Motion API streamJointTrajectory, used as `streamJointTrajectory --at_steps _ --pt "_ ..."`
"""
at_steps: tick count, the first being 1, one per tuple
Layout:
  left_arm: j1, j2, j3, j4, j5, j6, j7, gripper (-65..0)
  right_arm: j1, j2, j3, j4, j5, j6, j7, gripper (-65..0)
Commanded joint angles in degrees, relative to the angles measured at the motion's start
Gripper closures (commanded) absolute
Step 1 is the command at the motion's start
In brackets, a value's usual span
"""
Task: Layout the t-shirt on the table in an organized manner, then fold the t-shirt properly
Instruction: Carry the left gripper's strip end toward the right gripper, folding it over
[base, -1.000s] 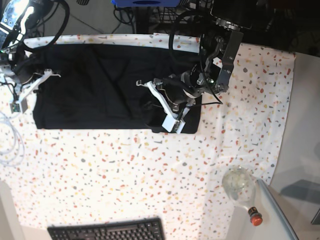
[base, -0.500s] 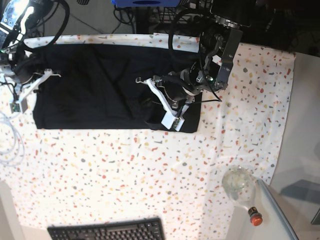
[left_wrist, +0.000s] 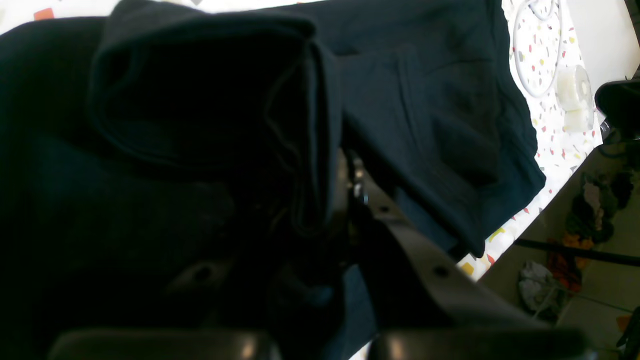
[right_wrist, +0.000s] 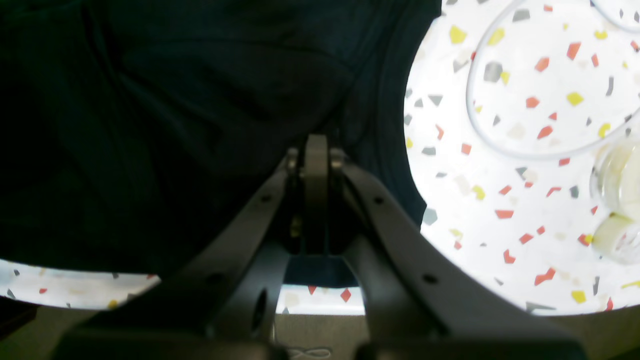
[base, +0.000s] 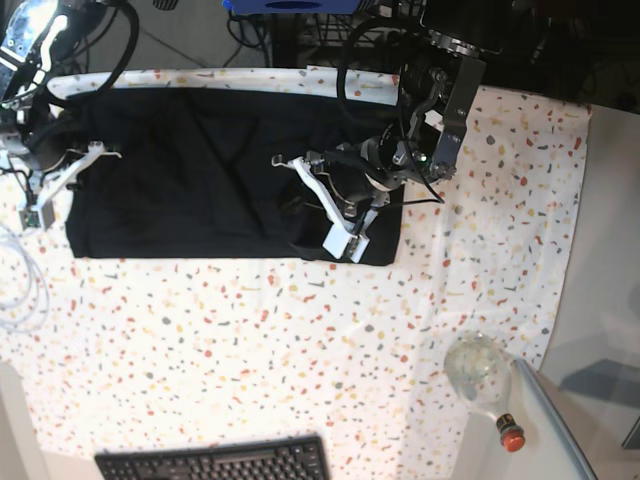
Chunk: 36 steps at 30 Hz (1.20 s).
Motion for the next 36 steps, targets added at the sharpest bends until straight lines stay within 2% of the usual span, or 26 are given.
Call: streamJointTrajectory --at_steps 1,4,8,15,36 --pt "-0.5 0.3 0.1 1.3 -1.2 -0.6 -0.9 0.0 0.5 0.4 0.1 0.8 0.6 0.4 1.1 0.0" --pt "-0.3 0.2 0.1 1.3 -1.3 -0.7 -0.6 0.0 0.5 0.4 0.1 0.8 0.6 0.4 1.1 0.0" --pt "-0.4 0.2 0.1 2.3 -1.3 -0.7 2.5 0.0 0.6 0.4 -0.1 0.6 0.6 0.4 1.1 0.0" --pt "-0.9 0.2 0.1 2.3 -1.3 -0.7 2.6 0.0 1.6 0.4 0.1 -3.6 0.5 0.4 1.1 0.0" --pt "0.0 0.2 0.1 2.7 -1.3 -0.7 2.6 0.0 2.2 0.4 0.1 -3.6 0.5 0.4 1.1 0.0"
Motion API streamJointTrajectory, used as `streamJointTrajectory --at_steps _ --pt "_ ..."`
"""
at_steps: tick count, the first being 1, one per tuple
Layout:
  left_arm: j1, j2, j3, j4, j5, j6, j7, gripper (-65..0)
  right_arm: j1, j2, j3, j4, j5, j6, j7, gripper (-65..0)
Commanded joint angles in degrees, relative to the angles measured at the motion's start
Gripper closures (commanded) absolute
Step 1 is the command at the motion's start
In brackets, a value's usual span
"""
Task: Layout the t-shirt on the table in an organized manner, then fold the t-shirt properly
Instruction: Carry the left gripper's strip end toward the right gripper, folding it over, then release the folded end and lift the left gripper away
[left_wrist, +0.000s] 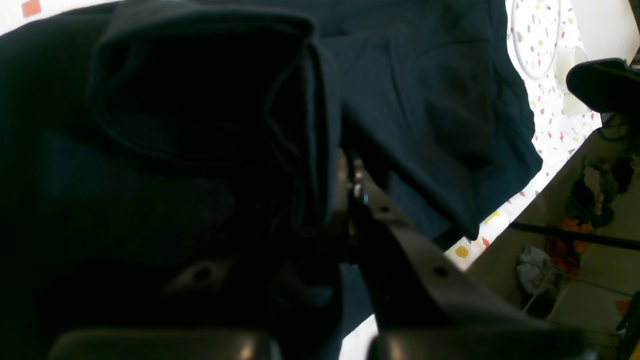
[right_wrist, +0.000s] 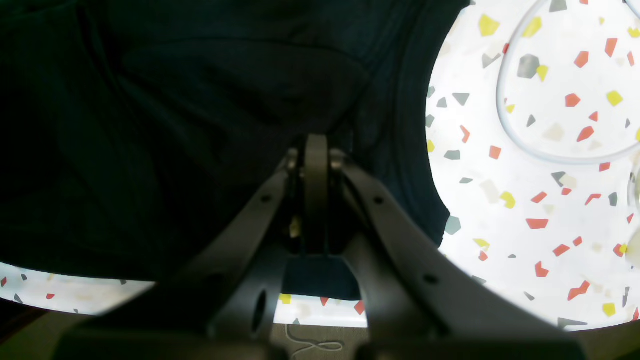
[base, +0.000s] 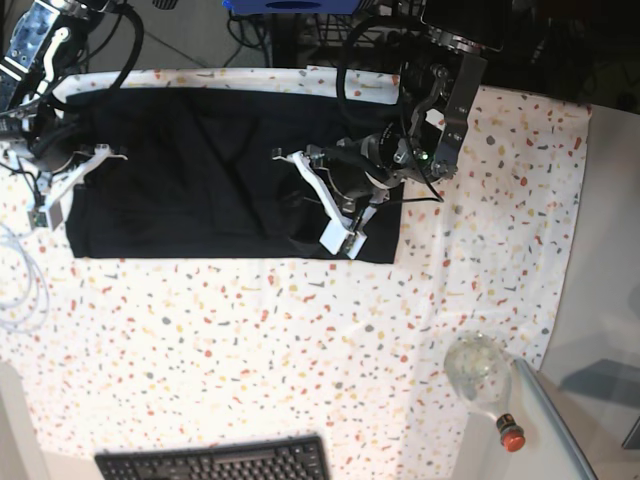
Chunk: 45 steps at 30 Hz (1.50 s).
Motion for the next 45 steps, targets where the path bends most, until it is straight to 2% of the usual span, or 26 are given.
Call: streamJointTrajectory --at_steps 1,18,23,25,28,30,34,36,38,40,42,43,44,45 --pt "-0.6 0.3 0.0 0.7 -1.2 -0.6 -1.1 0.0 0.5 0.4 0.1 0.9 0.5 0.3 1.1 0.0" --pt "-0.9 0.3 0.0 0.6 -1.2 -0.6 -1.1 -0.7 0.4 0.4 0.1 0.9 0.5 0.3 1.1 0.0" --pt "-0.9 0.3 0.0 0.6 -1.2 -0.6 -1.1 -31.9 0.4 0.4 0.1 0.9 0.5 0.3 1.1 0.0" --pt "-0.9 0.3 0.0 0.6 -1.2 -0.6 -1.1 -41.6 0.3 0.4 0.1 0.9 0.5 0.3 1.1 0.0" --pt "-1.1 0.3 1.6 0.6 -0.9 -0.6 -1.1 -49.9 0.3 0.4 0.1 0.9 0.5 0.3 1.0 0.0" --pt "-2.6 0.2 4.8 0.5 -0.9 -0.6 -1.1 -51.2 0.3 0.4 0.1 0.9 0.5 0.3 1.0 0.0" --pt "-5.2 0.2 10.1 -1.1 -1.2 -0.6 -1.1 -51.0 0.4 0.4 0.1 1.2 0.5 0.3 1.0 0.0" --pt "-5.6 0.2 10.6 0.1 -1.2 -0.6 -1.1 -50.8 0.4 0.4 0.1 1.3 0.5 0.3 1.0 0.0" --pt "-5.5 0.0 10.2 2.4 -1.2 -0.6 -1.1 -47.4 0.4 0.4 0.1 1.3 0.5 0.3 1.0 0.0" --pt "-4.7 -1.6 7.1 5.7 -1.2 -0.6 -1.1 -35.9 0.4 0.4 0.1 1.4 0.5 0.3 1.0 0.0" --pt "-3.1 -2.4 2.4 8.2 -1.2 -0.6 -1.1 -18.4 0.3 0.4 -0.4 1.9 0.5 0.5 1.0 0.0" --pt "-2.3 -3.2 -1.4 9.1 -1.2 -0.6 -1.1 -7.1 0.2 0.5 -0.9 3.0 0.5 0.5 1.0 0.0" --pt "-1.2 -3.8 -5.6 9.4 -1.2 -0.6 -1.1 0.0 0.1 0.5 -2.3 4.4 0.5 0.5 1.0 0.0" --pt "-0.4 -4.2 -10.3 9.3 -1.2 -0.6 -1.2 0.0 0.0 0.5 -4.3 5.9 0.5 0.5 1.0 0.0"
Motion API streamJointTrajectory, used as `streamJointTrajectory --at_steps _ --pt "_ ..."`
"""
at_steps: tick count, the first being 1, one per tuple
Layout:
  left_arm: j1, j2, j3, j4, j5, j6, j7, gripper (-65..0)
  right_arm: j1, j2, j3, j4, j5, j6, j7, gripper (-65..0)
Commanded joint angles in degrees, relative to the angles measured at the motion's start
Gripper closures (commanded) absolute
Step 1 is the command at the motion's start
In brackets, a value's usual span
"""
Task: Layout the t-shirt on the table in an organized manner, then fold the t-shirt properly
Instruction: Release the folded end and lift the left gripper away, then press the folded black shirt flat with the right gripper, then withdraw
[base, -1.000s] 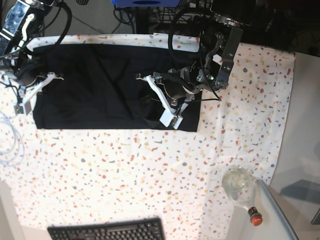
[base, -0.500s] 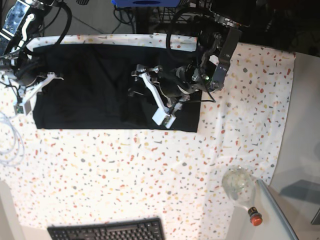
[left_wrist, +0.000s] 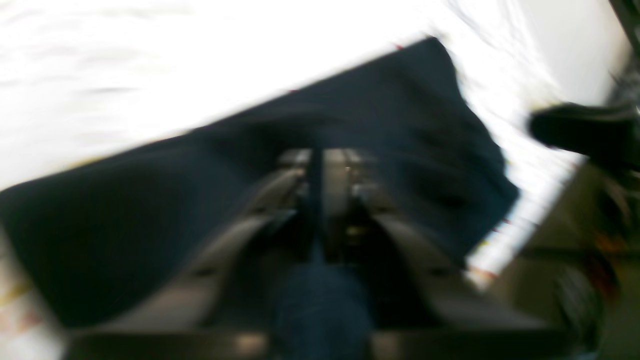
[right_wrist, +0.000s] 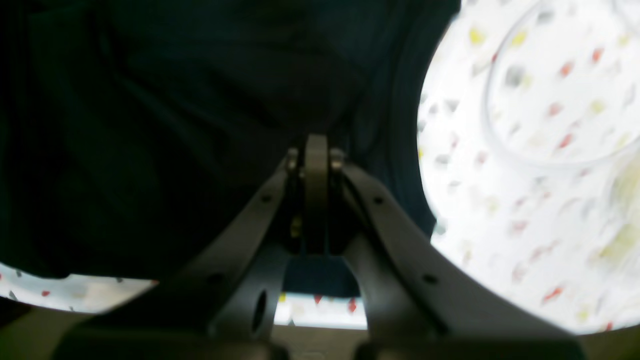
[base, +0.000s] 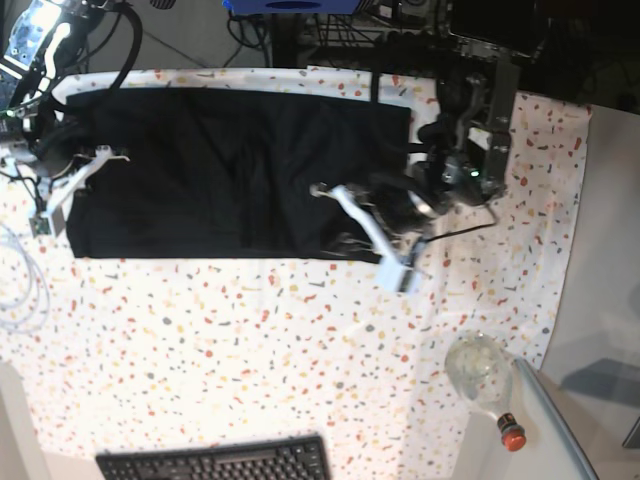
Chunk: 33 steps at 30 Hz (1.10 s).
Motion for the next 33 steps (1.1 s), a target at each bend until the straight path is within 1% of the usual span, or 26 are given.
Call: streamJointTrajectory --at_steps 1,3,4,6,7,9,10,11,12,14,15,17,18,20,22,24,26,28,29,31,33 --pt "0.5 -0.8 -4.9 0.5 -0.1 -0.1 -0.8 0.0 0.7 0.6 -2.6 2.4 1.3 0.4 1.5 0.0" --pt "2.1 -2.4 -14.9 -1.8 -0.1 -0.3 -0.7 0.0 1.3 2.6 -9.4 3.2 1.3 0.4 1.5 0.0" --pt "2.9 -3.4 -19.3 -3.2 -0.1 -1.0 -0.8 0.0 2.2 3.6 -13.7 3.2 1.3 0.4 1.5 0.0" --pt "4.3 -5.8 -26.3 -6.6 -0.1 -4.9 -0.9 0.0 3.6 4.7 -22.0 3.0 1.4 0.4 1.2 0.0" --pt "5.0 -6.8 -30.4 -8.5 -0.1 -7.6 -0.9 0.0 4.5 4.9 -26.3 2.9 1.4 0.4 1.2 0.0" --pt "6.3 -7.7 -38.3 -11.6 0.1 -12.5 -0.9 0.0 6.2 4.7 -33.2 1.3 1.5 0.4 1.3 0.0" --pt "7.1 -8.1 -42.2 -12.7 0.2 -14.7 -0.9 0.0 7.4 4.3 -36.1 -0.5 1.5 0.3 1.5 0.0" --pt "7.9 -8.5 -45.6 -13.4 0.2 -16.1 -0.9 0.0 8.8 3.4 -38.5 -3.0 1.5 0.3 1.5 0.0" --pt "8.7 -8.8 -48.5 -13.7 0.2 -17.0 -0.9 0.0 10.3 2.4 -39.5 -6.0 1.5 0.3 1.5 0.0" --pt "10.6 -9.4 -52.2 -13.6 0.2 -17.9 -0.9 0.0 12.8 0.1 -39.5 -12.3 1.5 0.3 1.6 0.0" --pt "11.5 -9.7 -53.2 -13.4 0.2 -18.2 -1.0 0.0 14.2 -0.5 -39.5 -15.2 1.5 0.3 1.6 0.0" --pt "12.3 -9.8 -53.8 -13.4 0.2 -18.2 -1.0 0.0 16.3 -0.8 -39.6 -19.6 1.5 0.3 3.1 0.0" --pt "12.4 -9.7 -53.9 -13.4 0.2 -18.2 -1.0 0.0 17.2 -0.8 -39.6 -21.9 1.5 0.3 4.7 0.0" --pt "13.0 -9.5 -53.9 -13.6 0.2 -18.2 -1.0 0.0 18.7 -0.4 -39.0 -26.5 1.5 0.0 8.5 0.0" --pt "13.2 -9.3 -53.6 -13.5 0.2 -18.2 -1.0 0.0 19.6 0.8 -34.4 -31.6 1.4 0.0 11.3 0.0" --pt "13.3 -9.2 -53.6 -13.5 0.2 -18.2 -1.0 0.0 20.6 1.6 -30.0 -36.4 1.4 0.0 12.9 0.0" --pt "13.2 -9.1 -53.5 -13.7 0.2 -18.2 -1.0 0.0 21.3 3.4 -26.5 -39.8 1.3 0.1 13.3 0.0" --pt "13.0 -9.1 -53.4 -13.9 0.2 -18.2 -1.0 0.0 21.4 3.8 -25.4 -39.6 1.3 0.2 13.1 0.0" --pt "13.0 -9.1 -53.4 -13.9 0.2 -18.2 -1.0 0.0 21.1 4.1 -25.4 -37.8 1.4 0.2 13.0 0.0" --pt "12.2 -9.1 -53.4 -13.9 0.2 -18.2 -1.0 0.0 18.8 4.1 -25.7 -31.8 1.5 0.2 11.6 0.0" --pt "11.6 -9.1 -53.4 -13.9 0.2 -18.2 -0.9 0.0 16.3 3.7 -25.9 -23.4 1.5 0.3 10.2 0.0"
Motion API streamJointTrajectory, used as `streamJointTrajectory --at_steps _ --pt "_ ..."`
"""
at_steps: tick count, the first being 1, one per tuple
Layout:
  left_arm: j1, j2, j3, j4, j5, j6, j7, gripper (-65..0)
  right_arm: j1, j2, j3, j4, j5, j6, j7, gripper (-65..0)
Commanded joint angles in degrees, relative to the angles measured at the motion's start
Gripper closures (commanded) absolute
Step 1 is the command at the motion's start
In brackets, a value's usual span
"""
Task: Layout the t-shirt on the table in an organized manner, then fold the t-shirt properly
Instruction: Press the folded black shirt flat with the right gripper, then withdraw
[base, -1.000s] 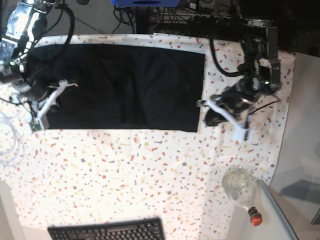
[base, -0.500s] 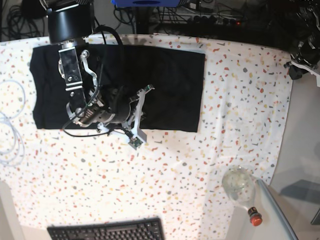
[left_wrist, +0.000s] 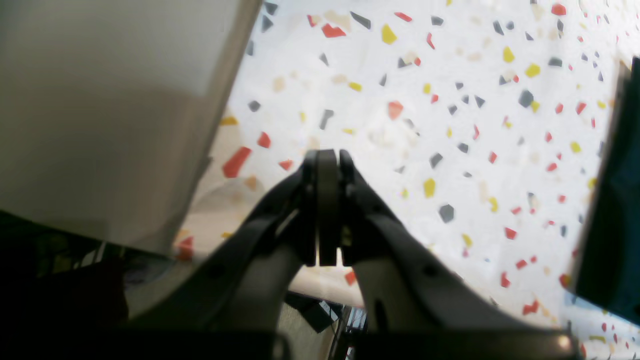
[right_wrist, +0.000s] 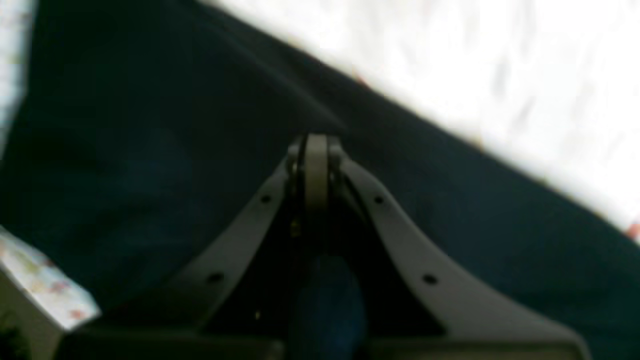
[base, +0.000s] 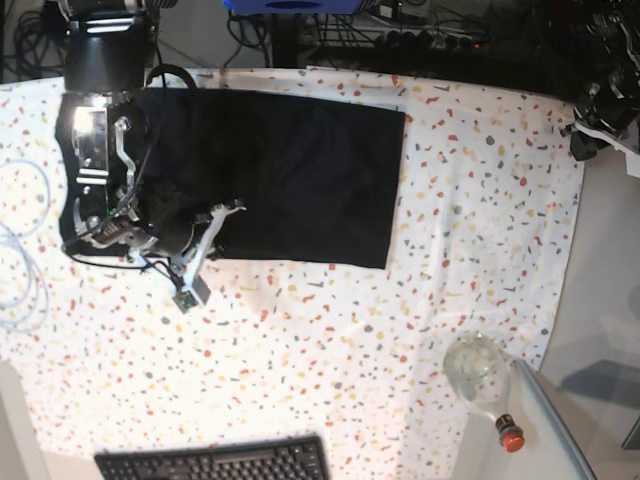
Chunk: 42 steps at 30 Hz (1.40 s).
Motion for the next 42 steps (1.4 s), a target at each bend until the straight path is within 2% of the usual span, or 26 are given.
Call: streamJointTrajectory --at_steps 1,4,7,9,13,17,22,24,26,29,32,33,34,35,36,37,38,42 --pt "-0.3 -1.1 -0.3 1.0 -1.0 -0.4 -0.9 0.0 -0.9 0.5 0.2 5.1 0.3 0.1 -0.5 0.0" --pt "-0.3 -1.2 -0.3 1.3 -1.0 -0.3 -0.9 0.0 -5.8 -1.5 0.1 16.4 0.3 0.1 -6.3 0.0" --pt "-0.3 -1.2 -0.3 1.3 -1.0 -0.3 -0.9 0.0 -11.1 -1.9 -2.3 22.8 0.3 0.2 -11.7 0.0" --pt "-0.3 -1.3 -0.3 1.0 -1.0 -0.3 -0.9 0.0 -15.1 -1.9 -5.1 24.8 0.3 0.2 -12.1 0.0" --pt "-0.3 -1.3 0.6 0.9 -0.9 -0.4 -0.9 0.0 -17.2 -1.9 -8.3 21.7 0.4 0.2 -12.8 0.0" --pt "-0.1 -1.5 6.5 1.4 -0.9 -0.2 -0.9 0.0 -16.4 -1.8 -7.3 13.5 0.3 -0.4 -11.1 0.0" --pt "-0.2 -1.3 12.7 1.4 -0.9 -0.2 -1.0 0.0 -16.5 -1.8 0.1 10.6 0.3 -0.5 -10.3 0.0" --pt "-0.3 -1.4 15.7 1.5 -0.9 -0.2 -1.2 0.0 -17.7 -1.8 2.8 15.9 0.3 -0.2 -10.5 0.0" --pt "-0.3 -1.4 18.3 1.9 -0.9 -0.2 -3.9 0.0 -18.7 -1.9 6.5 23.4 0.4 -0.1 -10.8 0.0" --pt "0.1 -1.5 22.0 2.2 -0.9 -0.1 -8.4 0.0 -17.6 -1.9 15.8 29.5 0.4 -0.1 -10.7 0.0" --pt "-0.2 -1.5 23.4 1.6 -0.9 -0.1 -9.3 0.0 -11.9 -1.9 27.5 26.5 0.4 0.0 -12.6 0.0" --pt "-0.3 -1.4 23.5 1.6 -0.9 -0.1 -9.4 0.0 -9.9 -1.6 30.6 24.9 0.4 0.1 -14.5 -7.7" --pt "-0.3 -1.3 23.5 1.6 -0.9 -0.1 -9.4 0.0 -7.4 -1.5 34.6 22.7 0.4 0.6 -17.2 -20.6" --pt "-0.3 -1.3 23.5 1.6 -0.9 -0.1 -9.4 0.0 -5.3 -1.4 37.7 20.4 0.4 2.1 -19.4 -31.2" --pt "-0.3 -1.3 23.5 1.6 -0.9 -0.1 -9.4 0.0 -3.3 -0.9 41.2 17.9 0.4 4.8 -21.0 -38.4" --pt "-0.3 -1.3 23.5 1.6 -0.9 -0.1 -9.4 0.0 -1.9 -0.4 43.5 15.7 0.4 8.1 -21.6 -40.5" --pt "-0.3 -1.3 23.5 1.6 -0.9 -0.1 -9.4 0.0 -0.5 0.2 45.7 12.6 0.4 8.9 -22.0 -39.5" --pt "-0.3 -1.3 23.5 1.6 -0.8 -0.1 -9.4 0.0 2.4 4.4 48.1 1.9 0.3 8.9 -22.0 -34.8"
